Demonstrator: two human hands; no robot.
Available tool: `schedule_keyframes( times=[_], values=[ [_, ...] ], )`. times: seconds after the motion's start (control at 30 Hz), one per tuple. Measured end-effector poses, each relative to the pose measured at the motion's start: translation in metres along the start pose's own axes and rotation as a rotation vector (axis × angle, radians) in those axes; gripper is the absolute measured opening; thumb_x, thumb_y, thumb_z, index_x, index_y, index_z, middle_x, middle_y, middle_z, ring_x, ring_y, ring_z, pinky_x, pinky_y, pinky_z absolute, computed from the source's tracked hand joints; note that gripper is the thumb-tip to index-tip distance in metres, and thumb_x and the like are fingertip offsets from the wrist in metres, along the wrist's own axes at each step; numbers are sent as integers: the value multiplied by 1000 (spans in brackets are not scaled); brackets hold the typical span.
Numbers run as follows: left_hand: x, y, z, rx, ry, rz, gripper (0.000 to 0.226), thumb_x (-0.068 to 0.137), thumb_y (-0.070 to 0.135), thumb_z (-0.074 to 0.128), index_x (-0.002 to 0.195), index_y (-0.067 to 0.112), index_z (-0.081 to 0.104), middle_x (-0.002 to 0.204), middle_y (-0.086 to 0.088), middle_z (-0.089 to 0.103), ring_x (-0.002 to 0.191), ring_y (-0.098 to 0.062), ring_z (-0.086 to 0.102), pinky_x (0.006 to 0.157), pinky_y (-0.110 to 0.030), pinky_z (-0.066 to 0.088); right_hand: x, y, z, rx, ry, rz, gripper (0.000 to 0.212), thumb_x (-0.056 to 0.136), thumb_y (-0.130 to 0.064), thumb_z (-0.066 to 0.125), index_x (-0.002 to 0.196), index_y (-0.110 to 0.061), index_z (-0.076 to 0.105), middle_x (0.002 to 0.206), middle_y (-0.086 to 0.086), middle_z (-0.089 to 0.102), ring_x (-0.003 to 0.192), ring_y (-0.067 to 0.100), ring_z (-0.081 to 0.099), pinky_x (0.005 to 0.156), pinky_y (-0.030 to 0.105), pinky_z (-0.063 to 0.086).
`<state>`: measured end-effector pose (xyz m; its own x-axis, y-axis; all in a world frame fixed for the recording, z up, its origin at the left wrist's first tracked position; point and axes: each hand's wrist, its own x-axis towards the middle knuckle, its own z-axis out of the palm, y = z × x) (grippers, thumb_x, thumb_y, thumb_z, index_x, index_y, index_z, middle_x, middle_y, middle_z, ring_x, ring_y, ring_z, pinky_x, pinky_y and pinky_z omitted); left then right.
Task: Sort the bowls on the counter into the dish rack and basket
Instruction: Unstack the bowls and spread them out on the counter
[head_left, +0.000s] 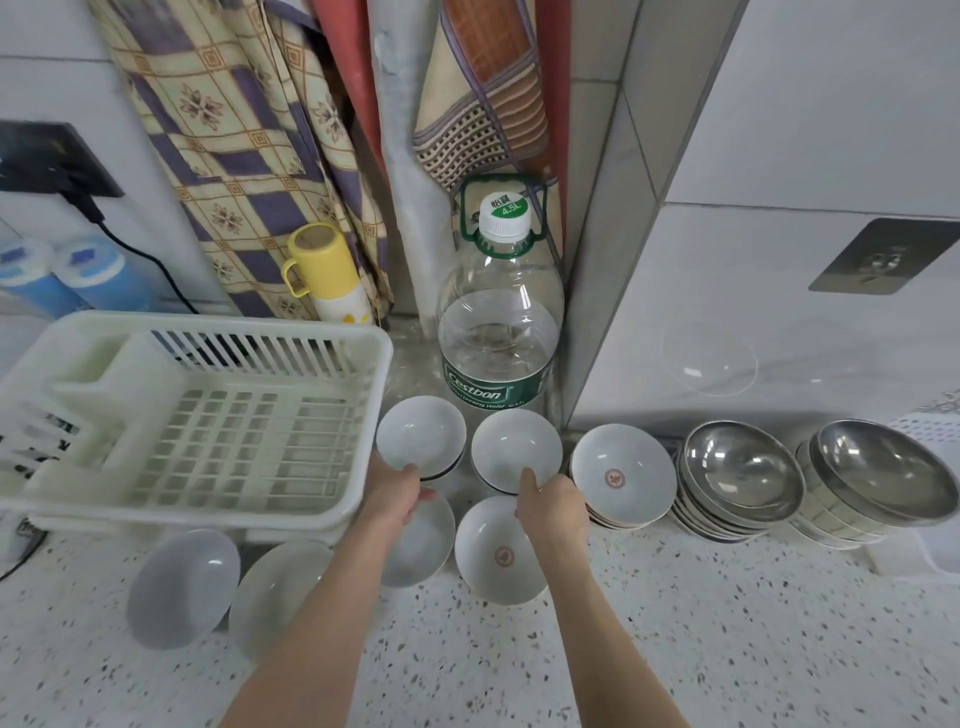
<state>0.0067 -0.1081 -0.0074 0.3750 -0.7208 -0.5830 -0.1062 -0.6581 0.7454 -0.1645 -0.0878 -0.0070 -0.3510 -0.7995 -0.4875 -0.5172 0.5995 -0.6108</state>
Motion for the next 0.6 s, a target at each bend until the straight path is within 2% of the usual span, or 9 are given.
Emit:
schedule_keyframes(
  times=[0.1, 0.23, 0.27, 0.37, 0.5, 0.6],
  values=[
    [0, -2, 1, -34, 2, 36, 52, 92, -4, 29, 140, 16, 38, 68, -17, 65, 39, -16, 52, 33, -12, 17, 0, 0, 5, 76, 14, 32, 35, 100, -28, 43, 114, 1, 57, 102, 14, 73, 95, 30, 67, 84, 39, 55],
    [-2, -6, 1, -115, -5, 54, 48, 93, -4, 31, 129, 26, 40, 67, -14, 69, 58, -26, 56, 35, -17, 25, -2, -2, 10, 221, 65, 60, 11, 97, -13, 41, 98, -8, 51, 83, 7, 76, 70, 14, 61, 63, 26, 46],
    [-3, -6, 1, -135, -4, 55, 45, 95, -3, 34, 126, 29, 40, 64, -12, 70, 55, -25, 53, 35, -18, 28, -2, -2, 11, 252, 72, 68, 6, 96, -11, 41, 97, -11, 47, 82, 6, 76, 69, 13, 59, 62, 26, 44],
    [-5, -8, 1, -205, 0, 59, 36, 99, 2, 38, 120, 30, 38, 51, -3, 69, 48, -19, 50, 36, -17, 34, -2, -3, 14, 304, 77, 69, 11, 93, -8, 42, 101, -10, 48, 82, 7, 75, 77, 17, 60, 66, 27, 44],
    [-8, -10, 3, -308, 25, 79, 45, 100, 3, 40, 131, 36, 37, 51, 6, 69, 74, -30, 60, 36, -18, 35, -3, -4, 17, 349, 106, 47, 21, 92, -6, 42, 110, -5, 54, 83, 9, 76, 66, 5, 55, 58, 23, 39],
    [-11, -10, 6, -333, 30, 93, 48, 100, 4, 42, 131, 41, 37, 54, 10, 70, 76, -30, 62, 42, -22, 35, -5, -2, 17, 387, 122, 20, 22, 94, -7, 41, 112, -5, 53, 86, 11, 76, 57, -6, 53, 49, 12, 36]
  ],
)
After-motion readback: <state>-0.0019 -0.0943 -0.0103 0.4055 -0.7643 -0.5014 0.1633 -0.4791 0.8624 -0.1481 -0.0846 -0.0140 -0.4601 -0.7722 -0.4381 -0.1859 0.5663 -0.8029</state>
